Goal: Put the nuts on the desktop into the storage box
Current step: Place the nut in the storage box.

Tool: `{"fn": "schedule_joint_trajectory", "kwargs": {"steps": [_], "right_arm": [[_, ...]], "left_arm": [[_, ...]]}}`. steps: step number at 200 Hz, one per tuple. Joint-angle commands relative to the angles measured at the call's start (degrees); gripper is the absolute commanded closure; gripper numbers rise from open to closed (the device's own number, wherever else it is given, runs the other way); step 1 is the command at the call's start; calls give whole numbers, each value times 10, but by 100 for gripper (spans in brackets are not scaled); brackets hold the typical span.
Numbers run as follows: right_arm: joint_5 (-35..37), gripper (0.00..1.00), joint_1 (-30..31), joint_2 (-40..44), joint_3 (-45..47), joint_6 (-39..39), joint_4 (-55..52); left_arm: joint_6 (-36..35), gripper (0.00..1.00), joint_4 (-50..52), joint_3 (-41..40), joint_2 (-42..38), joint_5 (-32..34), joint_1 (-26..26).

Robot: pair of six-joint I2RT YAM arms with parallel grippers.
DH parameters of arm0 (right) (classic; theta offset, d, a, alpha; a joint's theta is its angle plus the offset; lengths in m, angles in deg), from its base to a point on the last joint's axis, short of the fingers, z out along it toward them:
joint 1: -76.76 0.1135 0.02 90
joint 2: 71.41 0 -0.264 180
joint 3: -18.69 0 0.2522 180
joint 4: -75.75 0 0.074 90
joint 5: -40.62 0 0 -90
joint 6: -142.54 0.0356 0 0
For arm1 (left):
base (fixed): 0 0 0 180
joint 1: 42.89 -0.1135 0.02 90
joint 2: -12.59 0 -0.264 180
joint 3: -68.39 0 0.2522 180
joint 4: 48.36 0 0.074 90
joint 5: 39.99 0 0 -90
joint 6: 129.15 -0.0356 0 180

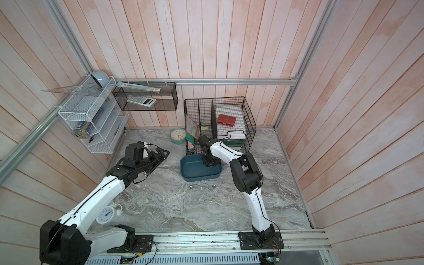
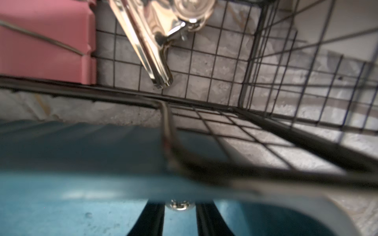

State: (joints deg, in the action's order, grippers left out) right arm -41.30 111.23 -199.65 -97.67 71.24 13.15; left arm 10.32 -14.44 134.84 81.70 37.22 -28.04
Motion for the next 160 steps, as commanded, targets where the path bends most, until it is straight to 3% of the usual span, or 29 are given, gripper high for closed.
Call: {"fn": "schedule_joint_trajectory", "kwargs": {"steps": [1,33,110,160], "right_arm": [[9,60,3,-9,-19,-1,-7],[11,54,6,7,-23,-1,-13],[33,17,15,103,3,22,-36],[43,5,16,183,59,63,-34]], "left_arm": [[-10,0,1,-7,-8,11,2],[-14,0,2,-7,-10,9,2],[-41,0,18,4,-4,1,3],[-82,0,43,29,11,-15,3]]}}
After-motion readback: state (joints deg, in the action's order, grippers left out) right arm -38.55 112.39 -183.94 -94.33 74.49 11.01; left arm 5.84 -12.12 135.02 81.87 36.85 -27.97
